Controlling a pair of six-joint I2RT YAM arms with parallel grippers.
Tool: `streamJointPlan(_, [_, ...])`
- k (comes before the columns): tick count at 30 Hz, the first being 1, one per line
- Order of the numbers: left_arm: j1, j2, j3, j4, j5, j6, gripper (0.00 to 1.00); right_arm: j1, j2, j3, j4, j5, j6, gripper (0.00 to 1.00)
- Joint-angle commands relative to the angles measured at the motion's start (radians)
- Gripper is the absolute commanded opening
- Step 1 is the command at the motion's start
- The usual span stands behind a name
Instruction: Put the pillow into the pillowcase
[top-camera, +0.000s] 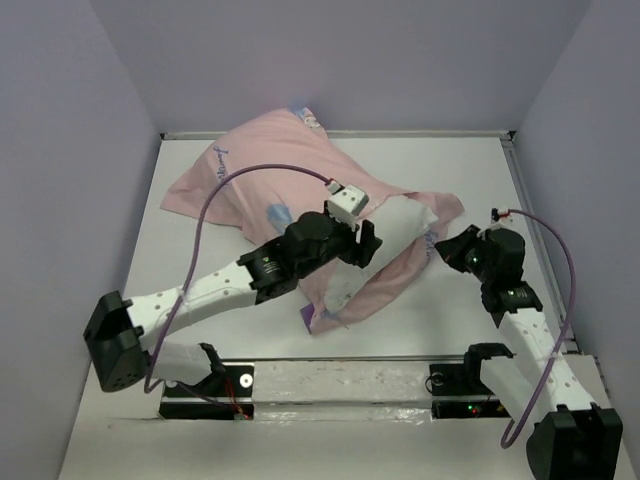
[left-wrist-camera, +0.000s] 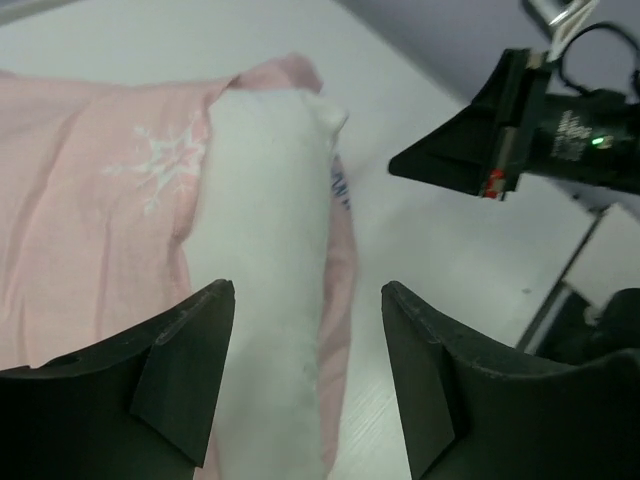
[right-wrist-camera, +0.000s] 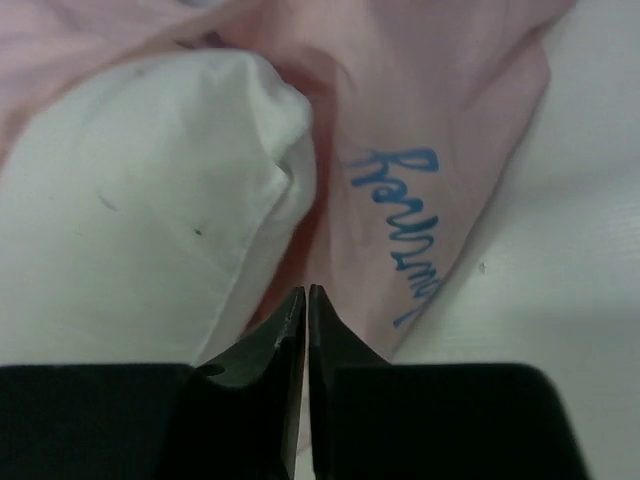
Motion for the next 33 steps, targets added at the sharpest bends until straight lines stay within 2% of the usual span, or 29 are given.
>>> streamJointPlan(1, [-0.021,0.157,0.127,-0.072,-0.191,0.149,0.72,0.041,0.077,-0.059,0.134,-0.022,0.067,0.19])
streamJointPlan(3, [-0.041,0.241,0.207,-0.132,-0.238,0.177,0.73,0.069,0.139,-0.068,0.196,-0.01,0.078,0.33])
streamJointPlan(6, [-0.066,0.302,0.267,-0.161,-0.265,0.215,0.75,0.11,0.207,-0.075,0.257,0.024,0.097,0.4])
streamJointPlan(11, [-0.072,0.372,0.31,-0.149,-0.328,0.256,0.76,0.151,0.347,-0.062,0.343,0.099,0.104,0.41])
streamJointPlan(21, [-0.073,0.409,0.324,-0.12,-0.328,0.251,0.71,0.162,0.509,-0.021,0.389,0.25,0.075,0.4])
streamJointPlan(24, [-0.072,0.417,0.324,-0.115,-0.302,0.243,0.69,0.162,0.54,-0.012,0.4,0.261,0.08,0.3])
streamJointPlan(25, [-0.072,0.42,0.324,-0.115,-0.283,0.241,0.67,0.162,0.543,-0.013,0.403,0.271,0.083,0.21])
streamJointPlan(27, [-0.073,0.421,0.321,-0.111,-0.256,0.237,0.65,0.162,0.546,-0.016,0.406,0.285,0.084,0.1])
streamJointPlan(28, [-0.075,0.421,0.32,-0.108,-0.244,0.237,0.65,0.162,0.545,-0.016,0.406,0.291,0.084,0.0])
streamJointPlan(30, [-0.083,0.428,0.319,-0.099,-0.228,0.237,0.65,0.162,0.528,-0.027,0.397,0.302,0.084,0.0])
streamJointPlan(33, [-0.092,0.447,0.339,-0.092,-0.22,0.237,0.65,0.162,0.421,-0.047,0.362,0.303,0.08,0.0])
